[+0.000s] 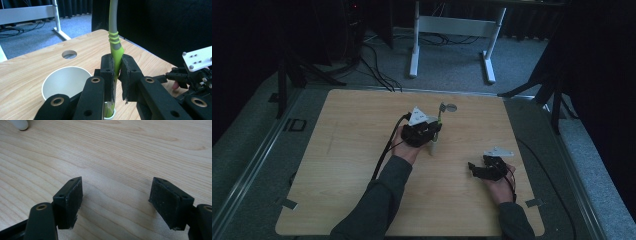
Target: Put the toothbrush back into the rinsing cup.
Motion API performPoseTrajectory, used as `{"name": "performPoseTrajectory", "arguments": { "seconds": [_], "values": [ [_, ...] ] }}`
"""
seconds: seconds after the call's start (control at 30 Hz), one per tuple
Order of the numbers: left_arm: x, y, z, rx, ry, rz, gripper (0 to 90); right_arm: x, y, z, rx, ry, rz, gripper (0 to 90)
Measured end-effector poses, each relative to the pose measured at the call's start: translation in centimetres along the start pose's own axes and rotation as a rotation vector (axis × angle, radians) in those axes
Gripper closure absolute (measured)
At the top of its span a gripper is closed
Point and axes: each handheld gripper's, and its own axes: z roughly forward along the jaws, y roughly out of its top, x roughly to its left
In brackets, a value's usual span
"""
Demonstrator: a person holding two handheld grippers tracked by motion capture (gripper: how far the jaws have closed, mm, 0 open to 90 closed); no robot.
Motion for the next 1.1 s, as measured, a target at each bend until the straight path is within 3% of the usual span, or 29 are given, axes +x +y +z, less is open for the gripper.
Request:
{"name": "performPoseTrajectory", "arguments": {
  "seconds": [0.67, 0.7, 0.77, 0.83, 0.93, 1.1],
  "values": [
    [0.2, -0.9, -0.3, 0.071, 0.008, 0.030, 79.6, 0.0, 0.0, 0.0, 0.000, 0.000, -0.002, 26.2],
    [0.1, -1.0, -0.3, 0.076, -0.002, 0.045, 73.2, 0.0, 0.0, 0.0, 0.000, -0.001, -0.001, 26.2],
    [-0.5, -1.1, -0.5, 0.106, 0.042, 0.094, 55.7, 0.0, 0.0, 0.0, 0.000, -0.001, -0.001, 26.2],
    [-0.9, -1.4, -0.9, 0.115, 0.063, 0.132, 45.6, 0.0, 0.0, 0.0, -0.001, 0.000, -0.002, 26.2],
    [-1.0, -1.4, -1.5, 0.122, 0.069, 0.153, 39.1, 0.0, 0.0, 0.0, 0.000, -0.001, -0.002, 26.2],
    [-0.8, -1.3, -2.1, 0.112, 0.065, 0.140, 37.3, 0.0, 0.0, 0.0, 0.000, -0.001, -0.002, 26.2]
  ]
}}
